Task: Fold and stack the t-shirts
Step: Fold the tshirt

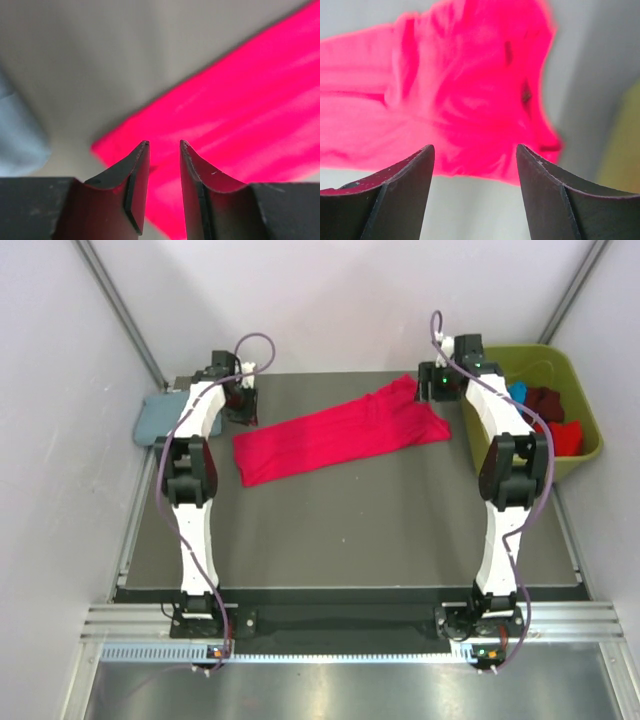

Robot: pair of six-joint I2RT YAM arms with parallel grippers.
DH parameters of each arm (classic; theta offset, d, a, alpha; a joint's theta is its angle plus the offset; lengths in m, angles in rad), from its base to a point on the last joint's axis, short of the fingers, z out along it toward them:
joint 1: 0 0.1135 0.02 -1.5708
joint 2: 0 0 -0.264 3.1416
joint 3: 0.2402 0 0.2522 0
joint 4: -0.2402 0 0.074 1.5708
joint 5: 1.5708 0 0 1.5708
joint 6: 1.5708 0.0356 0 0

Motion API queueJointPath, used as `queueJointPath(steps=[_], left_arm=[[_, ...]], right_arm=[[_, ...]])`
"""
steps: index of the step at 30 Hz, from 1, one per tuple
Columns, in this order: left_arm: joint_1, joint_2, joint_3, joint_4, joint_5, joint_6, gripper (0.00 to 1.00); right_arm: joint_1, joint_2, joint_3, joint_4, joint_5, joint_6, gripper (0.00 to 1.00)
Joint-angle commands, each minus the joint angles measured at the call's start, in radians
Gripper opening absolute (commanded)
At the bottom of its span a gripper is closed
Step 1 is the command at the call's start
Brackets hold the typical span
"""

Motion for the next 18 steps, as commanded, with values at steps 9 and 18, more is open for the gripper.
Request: queueJointPath(steps=[9,18], left_arm=[[0.002,0.167,0.117,0.026,-0.024,0.007,0.32],[-0.003,0.165,0.054,0.011,-0.057,0.021,0.0]], right_arm=[[-0.005,0.039,-0.161,-0.003,-0.102,0.069,0.66],[0.004,0.167,-0.117,-0.02,-0.042,0.046,0.65]])
